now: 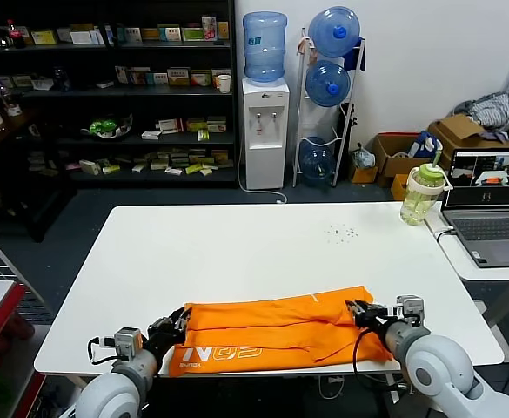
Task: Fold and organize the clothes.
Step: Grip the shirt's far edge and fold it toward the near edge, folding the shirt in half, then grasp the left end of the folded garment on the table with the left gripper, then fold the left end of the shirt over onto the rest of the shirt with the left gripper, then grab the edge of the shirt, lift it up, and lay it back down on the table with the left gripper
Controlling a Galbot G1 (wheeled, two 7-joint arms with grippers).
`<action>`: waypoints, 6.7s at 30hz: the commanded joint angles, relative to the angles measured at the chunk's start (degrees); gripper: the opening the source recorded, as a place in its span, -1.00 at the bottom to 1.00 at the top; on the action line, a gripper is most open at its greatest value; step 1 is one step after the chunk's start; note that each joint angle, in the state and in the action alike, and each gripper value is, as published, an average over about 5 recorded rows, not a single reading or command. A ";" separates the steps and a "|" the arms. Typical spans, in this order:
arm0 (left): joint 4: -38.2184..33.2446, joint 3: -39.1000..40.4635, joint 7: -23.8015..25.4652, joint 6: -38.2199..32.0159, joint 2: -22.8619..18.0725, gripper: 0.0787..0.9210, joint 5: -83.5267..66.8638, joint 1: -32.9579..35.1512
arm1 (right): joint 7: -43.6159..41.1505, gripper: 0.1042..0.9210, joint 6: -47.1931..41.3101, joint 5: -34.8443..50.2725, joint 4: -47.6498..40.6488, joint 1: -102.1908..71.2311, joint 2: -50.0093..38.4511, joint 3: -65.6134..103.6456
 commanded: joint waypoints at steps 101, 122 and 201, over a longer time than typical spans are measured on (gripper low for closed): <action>22.26 -24.83 7.71 -9.62 20.90 -0.90 3.98 12.24 | -3.95 0.76 3.18 -3.24 -1.92 1.67 5.52 -0.13; -2.59 -8.97 -5.93 1.95 4.90 -0.90 -12.52 0.09 | -1.90 0.76 2.63 -4.97 -0.78 -2.00 6.84 2.18; 18.95 -7.43 33.52 10.50 17.55 0.77 -17.14 -5.74 | -2.90 0.76 2.81 -4.97 -0.01 -5.29 7.47 5.01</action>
